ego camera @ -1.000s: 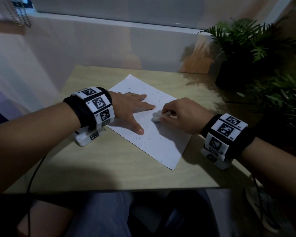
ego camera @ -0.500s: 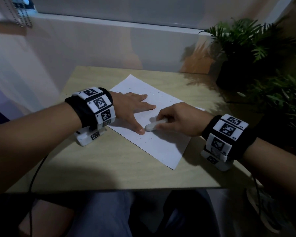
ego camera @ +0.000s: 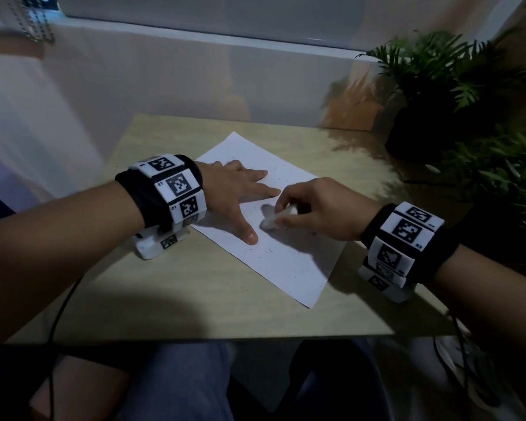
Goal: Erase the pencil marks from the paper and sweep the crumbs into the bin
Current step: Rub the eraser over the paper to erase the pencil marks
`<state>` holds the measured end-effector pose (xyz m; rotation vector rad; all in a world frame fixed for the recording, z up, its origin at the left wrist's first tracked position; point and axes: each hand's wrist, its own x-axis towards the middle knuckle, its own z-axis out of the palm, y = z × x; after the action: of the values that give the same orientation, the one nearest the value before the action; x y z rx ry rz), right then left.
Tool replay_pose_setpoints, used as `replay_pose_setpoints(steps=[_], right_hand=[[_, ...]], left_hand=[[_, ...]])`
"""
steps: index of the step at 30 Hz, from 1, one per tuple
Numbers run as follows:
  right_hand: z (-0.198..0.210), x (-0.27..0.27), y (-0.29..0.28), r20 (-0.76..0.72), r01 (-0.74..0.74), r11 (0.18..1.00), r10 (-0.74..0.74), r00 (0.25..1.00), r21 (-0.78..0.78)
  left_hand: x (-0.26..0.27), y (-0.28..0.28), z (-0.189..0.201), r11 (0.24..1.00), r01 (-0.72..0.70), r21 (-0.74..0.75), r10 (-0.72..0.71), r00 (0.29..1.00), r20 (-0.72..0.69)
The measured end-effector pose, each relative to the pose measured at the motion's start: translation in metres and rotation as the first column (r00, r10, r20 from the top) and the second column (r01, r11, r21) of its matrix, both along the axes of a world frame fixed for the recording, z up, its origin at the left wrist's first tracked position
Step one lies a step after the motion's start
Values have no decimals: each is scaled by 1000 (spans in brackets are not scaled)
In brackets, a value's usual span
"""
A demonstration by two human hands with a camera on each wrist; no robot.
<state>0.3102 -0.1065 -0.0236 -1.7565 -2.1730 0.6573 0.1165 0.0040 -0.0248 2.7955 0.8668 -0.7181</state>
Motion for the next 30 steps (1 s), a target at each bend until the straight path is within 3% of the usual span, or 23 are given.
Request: replay_pose_setpoints(steps=[2,6,10,12,16,21,26,28,30], right_hand=[[1,2,4,12,22,1000,-22,1000,14],[-1,8,11,202,72,972,-119,972,225],[2,-6,-2,60,-89,995,86,995,41],[2,-4,1,63,-53,998,51,997,45],[-4,6,9,216,22,973,-72,974,229],[-1,-4,-4,66,-113,993,111,992,24],[-6,7,8,205,5,978,-49,977,211],[-6,3,4,194,-65,978,25,981,200],[-2,-1,-5,110,-121,990,113,987,73]], left_hand=[[0,-1,1,1000,-2,-4,2,1000,-6],[0,-2,2,1000,12,1,-12,1000,1],[-2,2,-3,1000,-4,-16,4,1000,21],[-2,2,-4,1000,-6,-8,7,1000,26],[-2,1,-4,1000,5,13,-6,1000,22],[-1,0,-2,1000,-7,2,7,1000,13],[-3,-1,-4,1000,0,23,0,1000,17],[-3,1,-4,1000,-7,21,6,1000,22],[-2,1,-4,1000,-11,9,10,1000,19]])
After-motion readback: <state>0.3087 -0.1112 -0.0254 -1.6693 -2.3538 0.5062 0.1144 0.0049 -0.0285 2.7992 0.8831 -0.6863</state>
